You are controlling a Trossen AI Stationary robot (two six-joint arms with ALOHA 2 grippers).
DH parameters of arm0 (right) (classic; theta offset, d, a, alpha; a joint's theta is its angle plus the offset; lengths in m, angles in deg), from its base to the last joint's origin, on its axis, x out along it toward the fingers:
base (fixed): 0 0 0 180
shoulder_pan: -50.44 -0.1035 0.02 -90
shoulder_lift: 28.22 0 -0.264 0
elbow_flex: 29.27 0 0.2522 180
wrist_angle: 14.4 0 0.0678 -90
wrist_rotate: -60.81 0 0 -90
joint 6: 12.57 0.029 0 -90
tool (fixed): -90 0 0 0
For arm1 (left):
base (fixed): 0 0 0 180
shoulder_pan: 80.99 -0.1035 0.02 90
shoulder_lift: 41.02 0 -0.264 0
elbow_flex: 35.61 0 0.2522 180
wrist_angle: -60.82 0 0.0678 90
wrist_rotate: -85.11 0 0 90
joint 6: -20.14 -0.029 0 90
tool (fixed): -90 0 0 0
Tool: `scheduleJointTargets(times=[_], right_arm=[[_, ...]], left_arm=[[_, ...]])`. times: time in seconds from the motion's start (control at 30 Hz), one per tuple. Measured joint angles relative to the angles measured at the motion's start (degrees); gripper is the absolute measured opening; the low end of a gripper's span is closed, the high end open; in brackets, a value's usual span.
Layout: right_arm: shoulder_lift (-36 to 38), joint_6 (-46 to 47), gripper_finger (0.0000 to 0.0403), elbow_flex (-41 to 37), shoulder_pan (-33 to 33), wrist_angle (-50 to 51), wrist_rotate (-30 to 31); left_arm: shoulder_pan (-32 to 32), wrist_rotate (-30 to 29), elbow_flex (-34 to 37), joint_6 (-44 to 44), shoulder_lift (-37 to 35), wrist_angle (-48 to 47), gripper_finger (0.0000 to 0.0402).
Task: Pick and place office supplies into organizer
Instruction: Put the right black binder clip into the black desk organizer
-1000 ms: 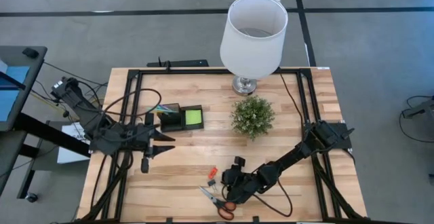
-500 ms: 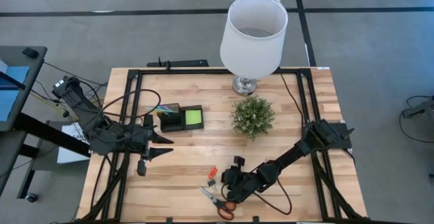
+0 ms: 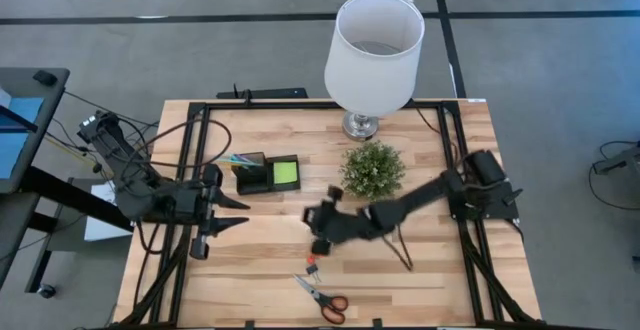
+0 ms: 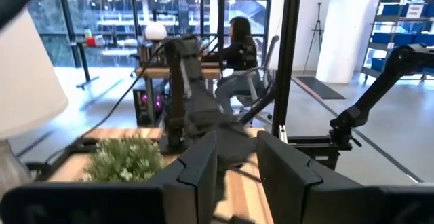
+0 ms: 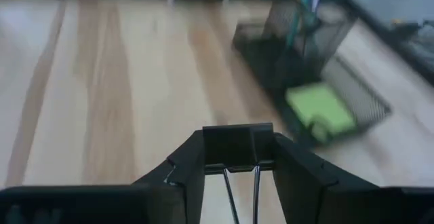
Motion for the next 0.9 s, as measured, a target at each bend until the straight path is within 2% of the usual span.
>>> scheduleJointTargets(times=[0.17, 0.27, 0.33, 0.53, 0.73, 0.9], right_arm=[[-2.2, -6.7, 0.0131, 0.1, 7.7, -24.1, -11.1], [-7.6, -6.8, 0.0133, 2.1, 11.2, -32.0, -15.6], [-11.8, -6.9, 0.0132, 5.1, 12.9, -32.0, -15.7], [-23.3, -8.3, 0.0132, 20.9, 16.2, -27.8, -16.7], [-30.4, -8.6, 0.0132, 36.3, 18.6, -14.6, -16.3], [-35.4, -9.4, 0.0144, 44.9, 19.2, -4.0, -15.6]], left_arm=[[0.0, -0.4, 0.0, -5.0, -0.3, 1.2, 0.0097], [0.2, -1.5, 0.0, -7.1, -1.3, 1.7, 0.0097], [0.2, -2.0, 0.0, -8.8, -2.1, 1.7, 0.0097], [0.1, -2.7, 0.0, -11.0, -4.4, 1.5, 0.0097], [0.1, -2.5, 0.0, -10.0, -5.6, -0.4, 0.0097], [0.2, -2.4, 0.0, -8.7, -5.6, -3.3, 0.0097]])
